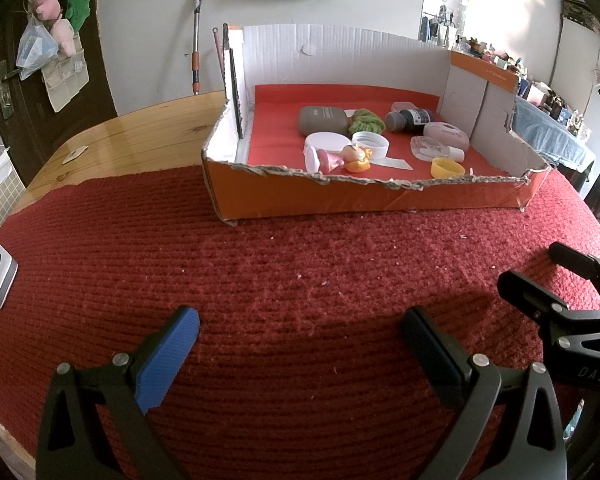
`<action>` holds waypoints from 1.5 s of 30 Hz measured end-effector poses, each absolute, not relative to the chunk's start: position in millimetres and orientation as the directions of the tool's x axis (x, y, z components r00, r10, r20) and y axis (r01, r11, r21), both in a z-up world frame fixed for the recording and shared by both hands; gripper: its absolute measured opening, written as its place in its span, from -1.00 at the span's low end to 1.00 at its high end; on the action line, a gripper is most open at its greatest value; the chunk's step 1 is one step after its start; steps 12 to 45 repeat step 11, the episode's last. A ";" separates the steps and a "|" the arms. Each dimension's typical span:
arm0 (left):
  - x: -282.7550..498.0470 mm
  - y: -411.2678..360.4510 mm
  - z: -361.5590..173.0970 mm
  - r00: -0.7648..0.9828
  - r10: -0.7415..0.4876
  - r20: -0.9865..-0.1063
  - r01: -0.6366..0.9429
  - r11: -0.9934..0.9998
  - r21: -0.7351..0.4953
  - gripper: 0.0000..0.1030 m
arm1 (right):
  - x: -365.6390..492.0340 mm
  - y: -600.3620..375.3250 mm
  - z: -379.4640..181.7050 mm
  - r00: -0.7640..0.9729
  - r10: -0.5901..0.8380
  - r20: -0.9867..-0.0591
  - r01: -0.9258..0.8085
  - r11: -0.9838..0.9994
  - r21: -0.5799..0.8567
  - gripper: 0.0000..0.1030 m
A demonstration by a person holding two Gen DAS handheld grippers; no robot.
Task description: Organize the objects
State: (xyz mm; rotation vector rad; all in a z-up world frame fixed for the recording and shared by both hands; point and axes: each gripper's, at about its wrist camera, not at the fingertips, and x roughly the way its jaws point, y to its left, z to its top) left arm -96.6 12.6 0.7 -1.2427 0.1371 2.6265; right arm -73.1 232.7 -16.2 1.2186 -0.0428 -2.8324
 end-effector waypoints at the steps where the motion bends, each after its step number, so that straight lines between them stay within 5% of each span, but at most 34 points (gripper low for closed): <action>1: -96.6 12.7 0.9 -0.613 0.169 -0.772 -0.249 -0.969 -0.014 1.00 | -73.2 232.3 -16.2 -0.686 -0.064 -0.724 0.042 -0.998 0.049 1.00; 45: -96.5 12.7 0.8 -0.613 0.168 -0.772 -0.247 -0.969 -0.014 1.00 | -73.2 232.9 -16.3 -0.687 -0.064 -0.724 0.042 -0.998 0.048 1.00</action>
